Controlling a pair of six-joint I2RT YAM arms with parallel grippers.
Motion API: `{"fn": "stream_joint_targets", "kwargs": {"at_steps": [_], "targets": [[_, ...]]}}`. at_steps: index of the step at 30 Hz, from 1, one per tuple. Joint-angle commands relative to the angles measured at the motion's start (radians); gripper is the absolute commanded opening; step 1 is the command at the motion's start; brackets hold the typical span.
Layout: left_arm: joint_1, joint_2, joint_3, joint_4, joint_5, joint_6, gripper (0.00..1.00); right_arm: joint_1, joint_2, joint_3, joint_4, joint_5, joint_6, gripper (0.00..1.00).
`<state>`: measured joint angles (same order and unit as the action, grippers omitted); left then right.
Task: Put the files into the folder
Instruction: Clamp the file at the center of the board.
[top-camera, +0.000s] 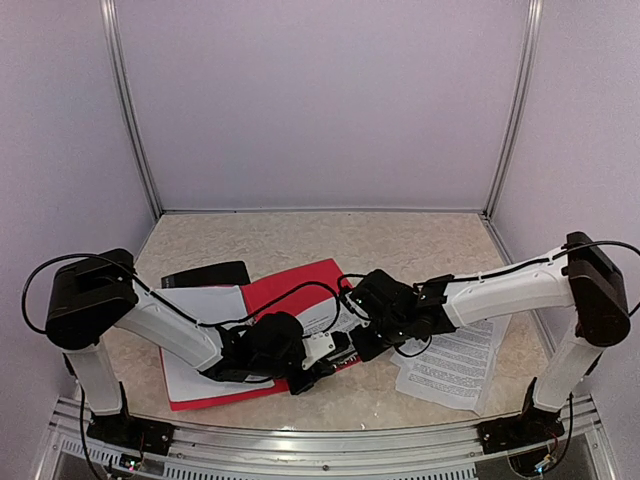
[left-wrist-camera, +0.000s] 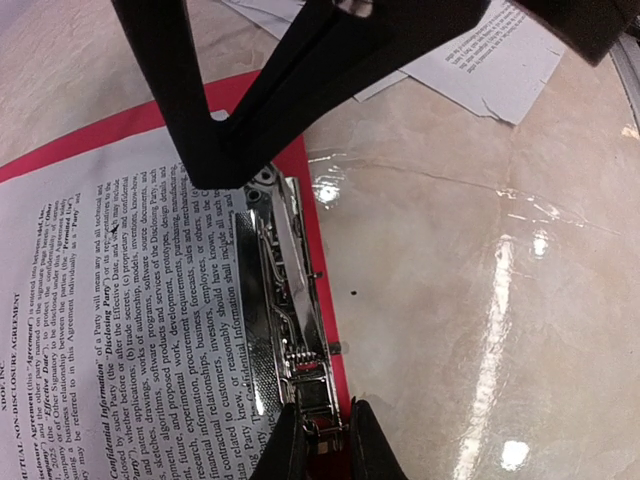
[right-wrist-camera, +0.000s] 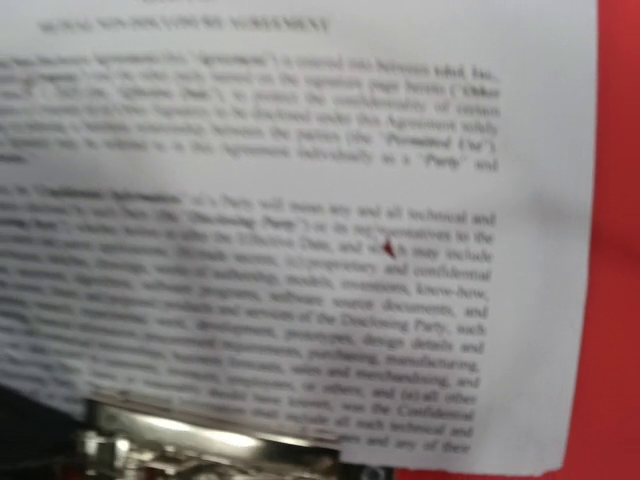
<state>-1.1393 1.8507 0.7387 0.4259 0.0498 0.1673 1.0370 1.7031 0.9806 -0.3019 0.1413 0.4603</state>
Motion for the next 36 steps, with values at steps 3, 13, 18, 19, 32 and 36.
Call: {"fn": "stream_joint_targets", "kwargs": {"at_steps": [3,13,18,19,32,36], "targets": [[-0.020,0.048,-0.002,-0.092,0.111,0.018,0.00,-0.014,-0.007,0.015,-0.072,0.019,-0.022,0.00],[-0.027,0.045,-0.014,-0.081,0.114,0.038,0.00,-0.024,0.061,0.018,-0.036,0.030,-0.044,0.00],[-0.027,0.041,-0.018,-0.079,0.112,0.038,0.00,-0.039,0.069,-0.006,-0.013,0.020,-0.048,0.00],[-0.028,0.040,-0.018,-0.079,0.112,0.038,0.00,-0.041,0.070,-0.011,-0.006,0.018,-0.049,0.00],[-0.027,0.042,-0.019,-0.075,0.113,0.039,0.00,-0.059,0.112,-0.071,0.073,-0.010,-0.056,0.00],[-0.027,0.044,-0.019,-0.076,0.109,0.039,0.00,-0.061,0.113,-0.083,0.080,-0.020,-0.054,0.00]]}}
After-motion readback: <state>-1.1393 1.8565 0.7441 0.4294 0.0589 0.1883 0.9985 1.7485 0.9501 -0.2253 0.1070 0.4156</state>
